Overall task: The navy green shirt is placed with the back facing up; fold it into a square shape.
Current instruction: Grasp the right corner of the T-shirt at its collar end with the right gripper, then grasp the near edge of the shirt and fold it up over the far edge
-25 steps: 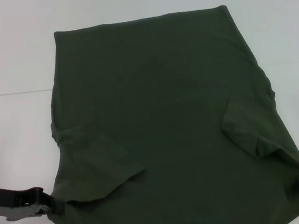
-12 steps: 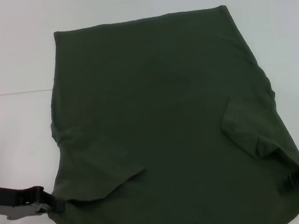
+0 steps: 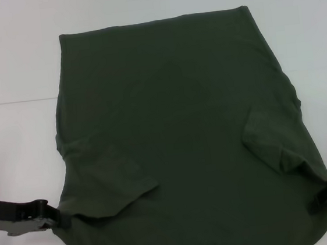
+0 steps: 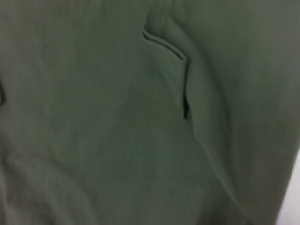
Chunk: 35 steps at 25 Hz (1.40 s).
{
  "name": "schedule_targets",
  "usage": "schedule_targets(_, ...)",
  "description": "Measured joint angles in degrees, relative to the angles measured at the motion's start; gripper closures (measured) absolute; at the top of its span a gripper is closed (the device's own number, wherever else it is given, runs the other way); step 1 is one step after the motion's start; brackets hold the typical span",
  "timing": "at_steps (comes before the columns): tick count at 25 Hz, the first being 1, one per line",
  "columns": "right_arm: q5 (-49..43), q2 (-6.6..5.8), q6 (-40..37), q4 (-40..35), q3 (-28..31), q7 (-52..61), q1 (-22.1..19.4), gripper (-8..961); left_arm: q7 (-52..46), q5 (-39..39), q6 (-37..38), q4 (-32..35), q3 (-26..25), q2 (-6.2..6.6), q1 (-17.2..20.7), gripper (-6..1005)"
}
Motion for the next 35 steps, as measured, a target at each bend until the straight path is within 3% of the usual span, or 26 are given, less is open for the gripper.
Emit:
schedule_targets(11,0.3,-0.08,-0.1,-0.6,-0.1,-0.3,0.3,832,0.1,-0.8,-0.2,0.0,0.0,0.02,0.2,995)
schedule_targets(20,0.5,-0.13,-2.0,-0.6,0.1,-4.4,0.9,887,0.4,-1.4,0.4,-0.4,0.0,0.56,0.5,994)
schedule_targets(29,1.2,0.09,-12.3,-0.3,0.0,-13.8,1.9,887,2.3,-1.3,6.3,-4.9,0.0,4.80,0.4,994)
schedule_targets(35,1.2,0.13,-18.8,0.0,-1.1,-18.9,2.2,888,2.7,0.7,11.2,-4.8,0.0,5.98,0.3,995)
